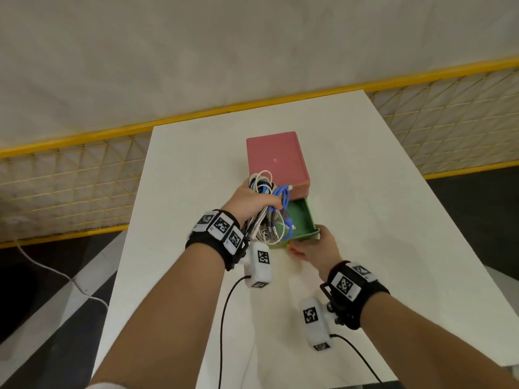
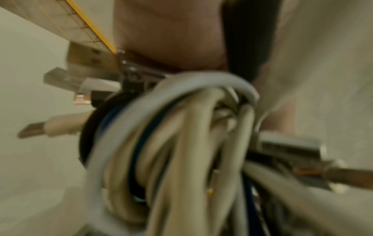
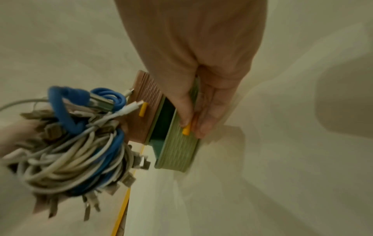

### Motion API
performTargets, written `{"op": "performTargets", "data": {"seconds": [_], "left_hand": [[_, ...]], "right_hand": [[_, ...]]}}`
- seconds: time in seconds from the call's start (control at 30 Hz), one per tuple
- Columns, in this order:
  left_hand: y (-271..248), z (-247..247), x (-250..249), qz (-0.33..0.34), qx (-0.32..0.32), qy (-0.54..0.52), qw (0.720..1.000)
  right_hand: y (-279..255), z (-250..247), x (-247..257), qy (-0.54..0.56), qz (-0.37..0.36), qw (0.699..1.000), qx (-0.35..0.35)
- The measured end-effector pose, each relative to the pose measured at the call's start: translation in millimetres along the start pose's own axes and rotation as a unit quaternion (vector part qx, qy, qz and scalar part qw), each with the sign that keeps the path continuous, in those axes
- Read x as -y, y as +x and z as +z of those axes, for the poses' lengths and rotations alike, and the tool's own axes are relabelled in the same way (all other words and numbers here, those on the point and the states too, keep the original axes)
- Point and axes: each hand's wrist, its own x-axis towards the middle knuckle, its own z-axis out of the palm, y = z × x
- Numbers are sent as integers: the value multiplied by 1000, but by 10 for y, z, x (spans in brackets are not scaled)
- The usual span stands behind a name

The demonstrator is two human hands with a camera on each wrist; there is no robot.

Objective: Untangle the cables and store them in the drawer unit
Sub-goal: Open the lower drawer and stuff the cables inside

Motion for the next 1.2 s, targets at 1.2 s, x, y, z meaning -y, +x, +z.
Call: {"op": "performTargets", "data": {"seconds": [1.2], "left_hand": [[447, 746, 216, -95, 63, 476, 872]], "right_hand": [[23, -264, 230, -533, -273, 791, 126]]}}
